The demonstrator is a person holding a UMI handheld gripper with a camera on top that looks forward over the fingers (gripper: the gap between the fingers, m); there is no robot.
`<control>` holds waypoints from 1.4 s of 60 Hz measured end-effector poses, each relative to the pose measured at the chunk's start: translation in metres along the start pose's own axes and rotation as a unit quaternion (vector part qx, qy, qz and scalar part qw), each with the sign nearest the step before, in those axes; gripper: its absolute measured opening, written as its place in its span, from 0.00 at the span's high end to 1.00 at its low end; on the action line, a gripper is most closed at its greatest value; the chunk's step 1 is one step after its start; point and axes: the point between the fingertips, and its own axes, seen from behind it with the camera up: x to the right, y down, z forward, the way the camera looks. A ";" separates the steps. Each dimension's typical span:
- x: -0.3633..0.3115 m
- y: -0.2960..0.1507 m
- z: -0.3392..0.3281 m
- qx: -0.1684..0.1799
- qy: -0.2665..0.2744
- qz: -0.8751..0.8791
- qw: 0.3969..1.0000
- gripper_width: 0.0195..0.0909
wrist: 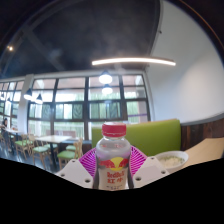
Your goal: Pour water
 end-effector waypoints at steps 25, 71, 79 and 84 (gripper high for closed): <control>-0.012 0.088 0.016 -0.098 -0.007 -0.017 0.995 0.72; -0.019 0.016 -0.105 -0.141 -0.003 -0.034 0.989 0.12; -0.040 -0.012 -0.183 -0.132 -0.021 -0.026 0.991 0.12; -0.055 -0.027 -0.225 -0.122 -0.031 -0.008 0.992 0.12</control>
